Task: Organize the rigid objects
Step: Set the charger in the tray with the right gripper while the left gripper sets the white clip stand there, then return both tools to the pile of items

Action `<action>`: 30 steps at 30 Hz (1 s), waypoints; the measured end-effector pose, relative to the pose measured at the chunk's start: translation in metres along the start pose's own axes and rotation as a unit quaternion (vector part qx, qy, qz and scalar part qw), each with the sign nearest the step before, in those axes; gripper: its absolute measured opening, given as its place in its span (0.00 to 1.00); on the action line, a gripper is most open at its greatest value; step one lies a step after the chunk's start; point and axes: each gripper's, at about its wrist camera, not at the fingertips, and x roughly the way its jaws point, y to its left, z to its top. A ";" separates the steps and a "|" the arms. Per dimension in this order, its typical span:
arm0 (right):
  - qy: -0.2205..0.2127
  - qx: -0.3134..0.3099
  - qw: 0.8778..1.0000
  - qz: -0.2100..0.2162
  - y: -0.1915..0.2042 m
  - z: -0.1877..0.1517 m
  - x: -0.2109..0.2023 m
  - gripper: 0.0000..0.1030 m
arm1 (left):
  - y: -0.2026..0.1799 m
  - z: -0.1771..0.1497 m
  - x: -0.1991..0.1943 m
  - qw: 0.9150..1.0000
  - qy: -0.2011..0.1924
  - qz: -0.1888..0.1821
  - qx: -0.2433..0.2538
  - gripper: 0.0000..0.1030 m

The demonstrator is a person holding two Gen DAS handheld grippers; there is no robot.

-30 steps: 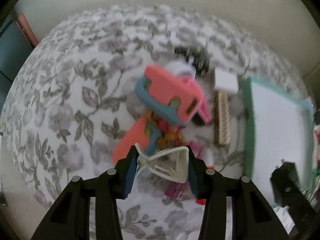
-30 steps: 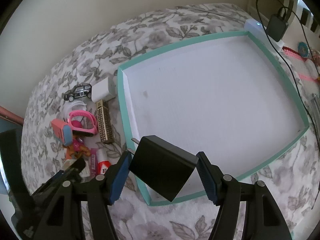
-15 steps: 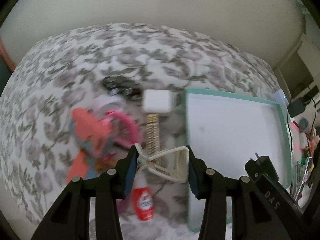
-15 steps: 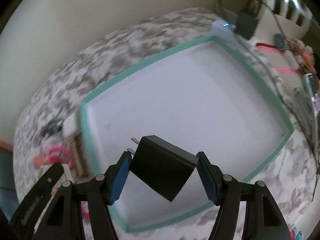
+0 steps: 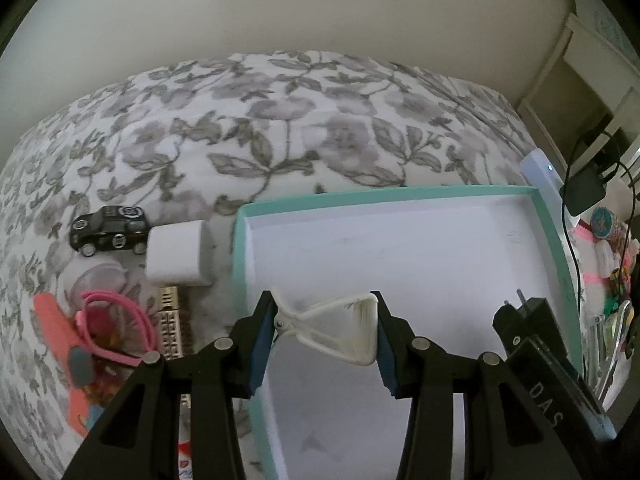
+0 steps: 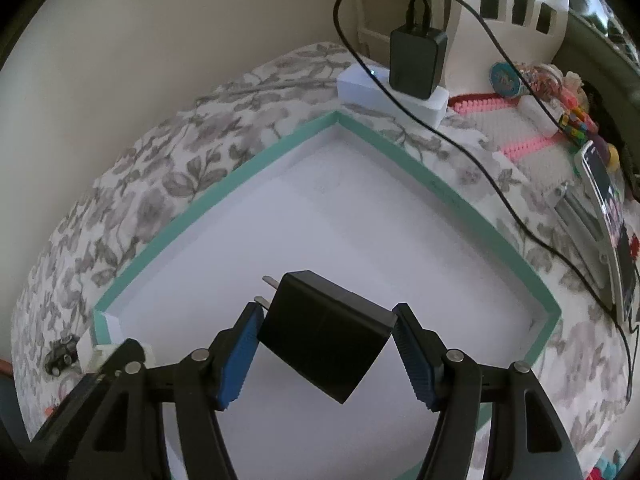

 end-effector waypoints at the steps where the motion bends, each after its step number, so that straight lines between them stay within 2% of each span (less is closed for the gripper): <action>1: -0.004 -0.002 1.000 -0.002 0.000 0.001 0.001 0.67 | 0.000 -0.001 0.002 1.000 0.000 0.000 0.000 0.46; 7: 0.000 -0.011 1.000 -0.007 0.002 0.002 0.008 0.67 | 0.011 -0.004 0.008 0.999 0.026 -0.026 -0.020 0.46; 13: 0.007 -0.018 1.000 -0.006 0.003 0.000 0.010 0.67 | 0.019 -0.007 -0.001 0.999 0.024 -0.038 -0.029 0.47; 15: 0.010 -0.021 1.000 -0.004 0.003 -0.001 0.010 0.68 | 0.022 -0.008 -0.006 0.998 0.020 -0.046 -0.037 0.55; 16: 0.010 -0.021 1.000 0.000 0.003 -0.002 0.010 0.72 | 0.023 -0.009 -0.009 0.998 0.017 -0.050 -0.040 0.63; 18: 0.008 -0.023 1.000 0.006 0.003 -0.003 0.010 0.79 | 0.025 -0.010 -0.014 0.997 0.012 -0.059 -0.046 0.65; 22: 0.002 -0.033 0.999 0.007 0.005 -0.005 0.007 0.92 | 0.029 -0.014 -0.023 0.997 0.004 -0.052 -0.051 0.78; 25: -0.006 -0.037 0.999 0.003 0.004 -0.007 0.002 0.96 | 0.034 -0.017 -0.031 0.997 -0.003 -0.048 -0.058 0.78; 28: -0.017 -0.040 0.999 0.000 0.002 -0.008 -0.005 1.00 | 0.044 -0.021 -0.041 0.997 -0.021 -0.018 -0.073 0.81; 30: -0.026 -0.045 0.999 -0.003 0.002 -0.009 -0.011 1.00 | 0.052 -0.023 -0.049 0.996 -0.031 0.012 -0.081 0.92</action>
